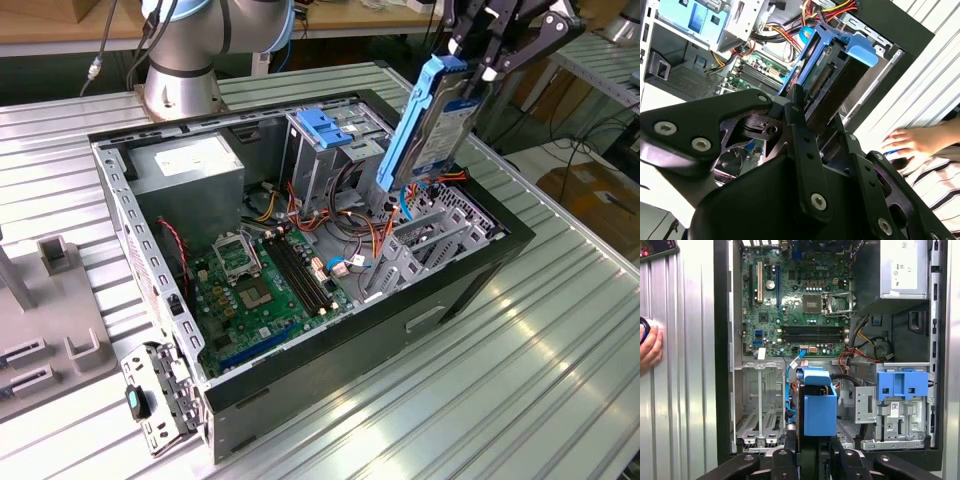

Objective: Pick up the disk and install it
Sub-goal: 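Pick up the disk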

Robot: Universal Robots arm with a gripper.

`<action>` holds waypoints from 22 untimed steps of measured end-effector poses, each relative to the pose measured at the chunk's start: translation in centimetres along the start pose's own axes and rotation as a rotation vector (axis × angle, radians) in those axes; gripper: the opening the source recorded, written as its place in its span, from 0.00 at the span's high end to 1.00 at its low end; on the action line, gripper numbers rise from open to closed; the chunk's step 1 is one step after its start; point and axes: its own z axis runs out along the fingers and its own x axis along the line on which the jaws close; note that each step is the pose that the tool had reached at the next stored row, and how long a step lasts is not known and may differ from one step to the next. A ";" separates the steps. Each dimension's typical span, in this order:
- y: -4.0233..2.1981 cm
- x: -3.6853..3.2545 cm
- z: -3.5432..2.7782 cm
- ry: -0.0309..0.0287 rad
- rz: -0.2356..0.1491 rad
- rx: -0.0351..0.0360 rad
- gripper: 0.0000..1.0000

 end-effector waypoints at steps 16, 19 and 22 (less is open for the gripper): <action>-0.16 2.92 -0.10 0.0000 0.000 0.0000 0.65; -0.18 3.19 -0.10 0.0000 0.000 0.0000 0.65; -0.20 3.50 -0.11 0.0000 0.000 0.0000 0.65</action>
